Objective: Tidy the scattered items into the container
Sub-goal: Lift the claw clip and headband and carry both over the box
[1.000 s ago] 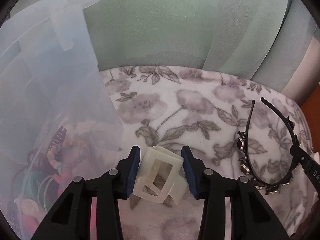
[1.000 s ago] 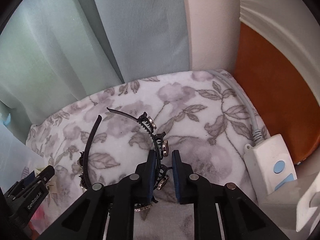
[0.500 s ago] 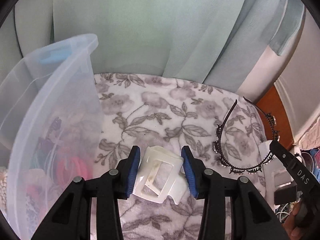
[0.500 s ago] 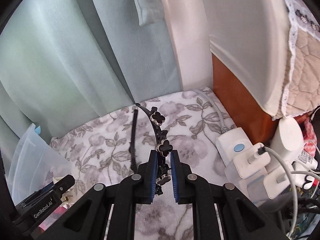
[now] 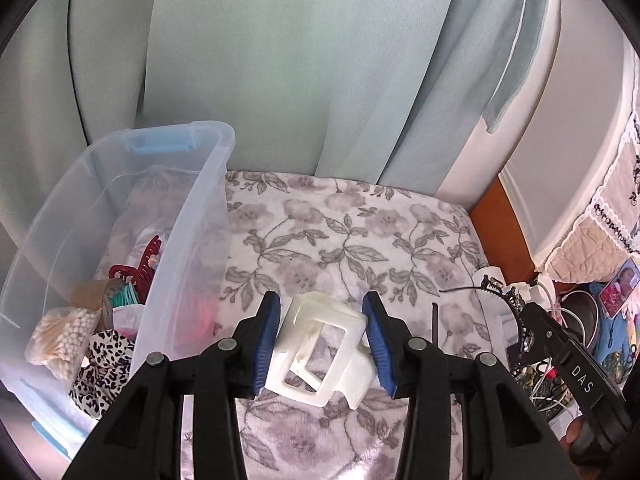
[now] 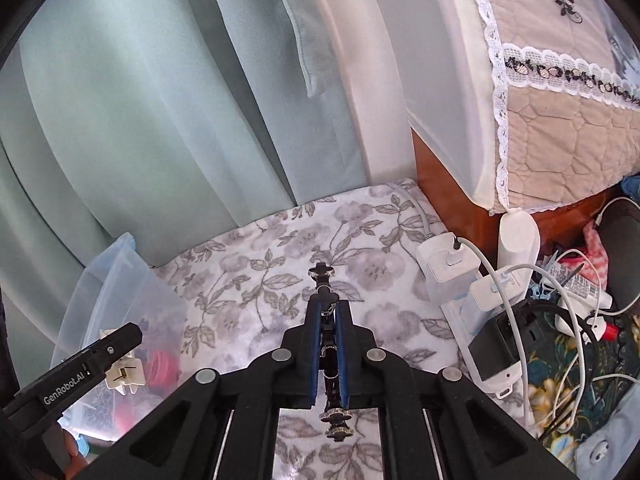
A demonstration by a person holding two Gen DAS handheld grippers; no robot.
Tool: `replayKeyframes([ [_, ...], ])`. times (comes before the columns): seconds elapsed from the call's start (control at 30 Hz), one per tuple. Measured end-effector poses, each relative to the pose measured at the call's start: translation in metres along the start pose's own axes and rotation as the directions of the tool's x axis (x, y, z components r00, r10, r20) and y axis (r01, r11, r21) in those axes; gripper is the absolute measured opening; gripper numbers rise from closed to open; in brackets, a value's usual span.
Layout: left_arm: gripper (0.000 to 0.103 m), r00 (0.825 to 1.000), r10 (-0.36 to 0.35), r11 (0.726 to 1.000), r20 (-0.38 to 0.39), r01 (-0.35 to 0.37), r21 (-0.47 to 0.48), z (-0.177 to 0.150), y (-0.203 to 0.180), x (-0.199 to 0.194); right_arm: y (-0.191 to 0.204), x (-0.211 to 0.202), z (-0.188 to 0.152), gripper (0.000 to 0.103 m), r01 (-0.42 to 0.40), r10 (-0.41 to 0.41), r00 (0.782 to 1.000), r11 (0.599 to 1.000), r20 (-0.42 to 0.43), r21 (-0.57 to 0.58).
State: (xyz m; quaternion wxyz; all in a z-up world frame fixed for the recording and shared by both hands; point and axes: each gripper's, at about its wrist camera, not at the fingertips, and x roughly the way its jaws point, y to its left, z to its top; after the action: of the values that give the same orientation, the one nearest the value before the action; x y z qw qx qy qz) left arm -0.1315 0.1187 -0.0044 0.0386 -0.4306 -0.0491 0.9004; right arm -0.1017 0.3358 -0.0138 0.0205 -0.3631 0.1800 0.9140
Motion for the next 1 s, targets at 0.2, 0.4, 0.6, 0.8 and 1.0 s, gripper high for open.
replayKeyframes([
  [0.2, 0.044, 0.998, -0.029, 1.0, 0.064, 0.029, 0.0, 0.001, 0.005, -0.034, 0.018, -0.034, 0.004, 0.008, -0.029, 0.032, 0.997, 0.998, 0.064, -0.056],
  [0.4, 0.044, 0.992, -0.049, 0.999, 0.118, 0.051, -0.013, 0.003, 0.019, -0.06, 0.046, -0.063, 0.007, 0.008, -0.043, 0.057, 0.992, 0.992, 0.115, -0.122],
  [0.6, 0.044, 0.984, -0.051, 0.997, 0.173, 0.059, -0.04, 0.007, 0.04, -0.085, 0.082, -0.087, 0.011, 0.008, -0.091, 0.121, 0.982, 0.976, 0.146, -0.197],
  [0.8, 0.044, 0.971, -0.039, 0.995, 0.236, 0.059, -0.076, 0.009, 0.065, -0.113, 0.13, -0.115, 0.02, 0.008, -0.139, 0.2, 0.961, 0.946, 0.191, -0.292],
  [1.0, 0.044, 0.959, -0.017, 0.99, 0.281, 0.055, -0.127, 0.01, 0.096, -0.136, 0.177, -0.132, 0.021, 0.008, -0.204, 0.289, 0.937, 0.909, 0.197, -0.362],
])
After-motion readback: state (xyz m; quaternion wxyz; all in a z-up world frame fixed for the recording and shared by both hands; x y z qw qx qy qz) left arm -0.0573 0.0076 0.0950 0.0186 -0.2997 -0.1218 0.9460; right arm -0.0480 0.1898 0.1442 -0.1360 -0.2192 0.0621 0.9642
